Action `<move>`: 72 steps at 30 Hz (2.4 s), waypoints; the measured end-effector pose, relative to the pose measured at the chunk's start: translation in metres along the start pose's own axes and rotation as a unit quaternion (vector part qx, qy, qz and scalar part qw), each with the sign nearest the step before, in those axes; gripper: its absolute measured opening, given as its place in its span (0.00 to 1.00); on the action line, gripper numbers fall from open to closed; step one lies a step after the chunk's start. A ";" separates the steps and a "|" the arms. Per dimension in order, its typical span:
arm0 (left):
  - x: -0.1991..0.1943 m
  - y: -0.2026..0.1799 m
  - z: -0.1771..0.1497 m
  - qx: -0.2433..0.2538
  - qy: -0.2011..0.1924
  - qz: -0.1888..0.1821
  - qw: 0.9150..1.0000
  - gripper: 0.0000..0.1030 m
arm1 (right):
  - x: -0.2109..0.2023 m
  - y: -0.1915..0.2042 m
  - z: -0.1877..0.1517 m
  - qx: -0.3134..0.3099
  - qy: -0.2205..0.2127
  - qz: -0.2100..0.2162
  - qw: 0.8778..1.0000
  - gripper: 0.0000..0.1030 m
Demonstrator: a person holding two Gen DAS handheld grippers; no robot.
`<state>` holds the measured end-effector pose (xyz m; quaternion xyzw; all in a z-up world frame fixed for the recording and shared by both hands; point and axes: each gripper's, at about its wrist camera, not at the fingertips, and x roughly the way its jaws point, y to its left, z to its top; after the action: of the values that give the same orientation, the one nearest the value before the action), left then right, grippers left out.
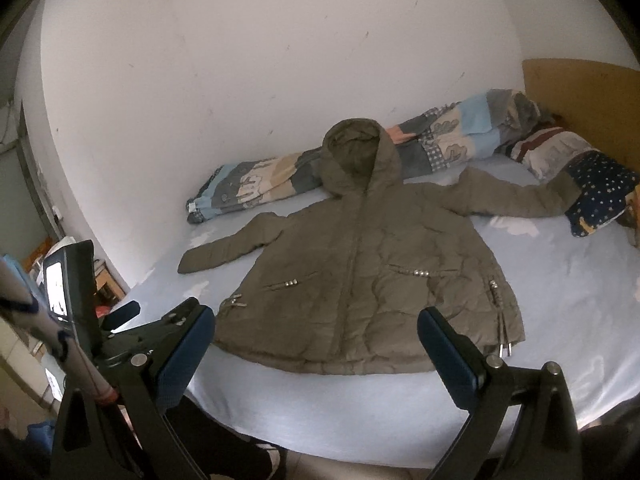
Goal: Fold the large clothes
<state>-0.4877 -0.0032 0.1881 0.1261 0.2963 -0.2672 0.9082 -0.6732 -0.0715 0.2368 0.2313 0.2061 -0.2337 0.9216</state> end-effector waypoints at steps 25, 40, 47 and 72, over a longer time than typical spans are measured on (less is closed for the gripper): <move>0.009 -0.009 -0.003 0.010 0.008 0.003 1.000 1.00 | 0.011 -0.007 -0.013 -0.013 0.013 0.002 1.000 1.00; 0.010 -0.008 -0.005 0.011 0.012 0.001 1.000 1.00 | 0.014 -0.010 -0.016 -0.015 0.018 -0.007 1.000 1.00; 0.014 -0.005 -0.006 0.018 0.022 -0.004 1.000 1.00 | 0.019 -0.008 -0.016 -0.019 0.025 -0.021 0.999 1.00; 0.107 -0.034 0.028 0.070 0.054 -0.014 0.996 1.00 | 0.072 -0.070 -0.019 0.040 0.081 -0.057 0.994 1.00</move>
<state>-0.4206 -0.0860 0.1436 0.1997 0.3275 -0.2930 0.8758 -0.6575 -0.1409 0.1634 0.2738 0.2837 -0.2744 0.8770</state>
